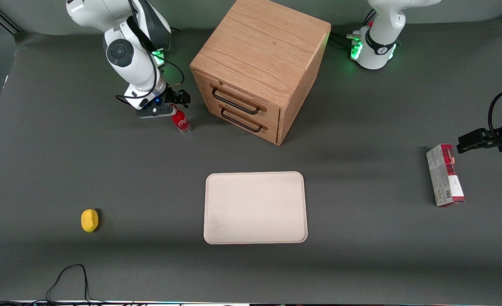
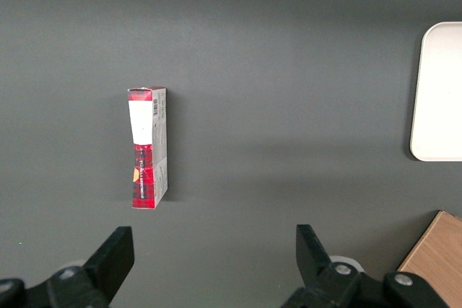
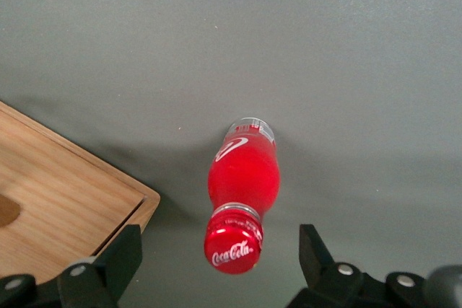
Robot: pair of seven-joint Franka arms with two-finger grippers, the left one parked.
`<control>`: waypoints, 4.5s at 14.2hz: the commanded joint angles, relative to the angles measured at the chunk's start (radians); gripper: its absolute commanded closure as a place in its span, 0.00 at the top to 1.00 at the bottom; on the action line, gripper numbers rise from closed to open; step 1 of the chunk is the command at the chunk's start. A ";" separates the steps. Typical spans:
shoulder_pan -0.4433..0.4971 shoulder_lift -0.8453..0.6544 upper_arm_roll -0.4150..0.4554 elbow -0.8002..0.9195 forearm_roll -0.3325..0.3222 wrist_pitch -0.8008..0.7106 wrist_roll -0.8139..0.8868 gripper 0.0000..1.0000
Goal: Place coke bottle on tray
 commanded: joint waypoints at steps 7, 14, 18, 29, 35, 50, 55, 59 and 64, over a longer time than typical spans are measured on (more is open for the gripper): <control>0.011 -0.006 -0.014 0.007 0.011 0.001 -0.010 0.00; 0.003 -0.020 -0.048 0.080 0.000 -0.100 -0.016 0.00; 0.001 0.027 -0.155 0.390 -0.012 -0.382 -0.066 0.00; -0.052 0.700 -0.240 1.604 0.032 -1.074 -0.015 0.00; -0.072 0.940 -0.183 1.734 0.089 -0.796 0.175 0.00; -0.017 1.176 -0.147 1.805 0.037 -0.490 0.218 0.00; -0.015 1.175 -0.147 1.803 0.031 -0.482 0.204 1.00; -0.015 1.169 -0.147 1.803 0.021 -0.491 0.204 1.00; -0.015 1.057 -0.147 1.779 0.020 -0.644 0.203 1.00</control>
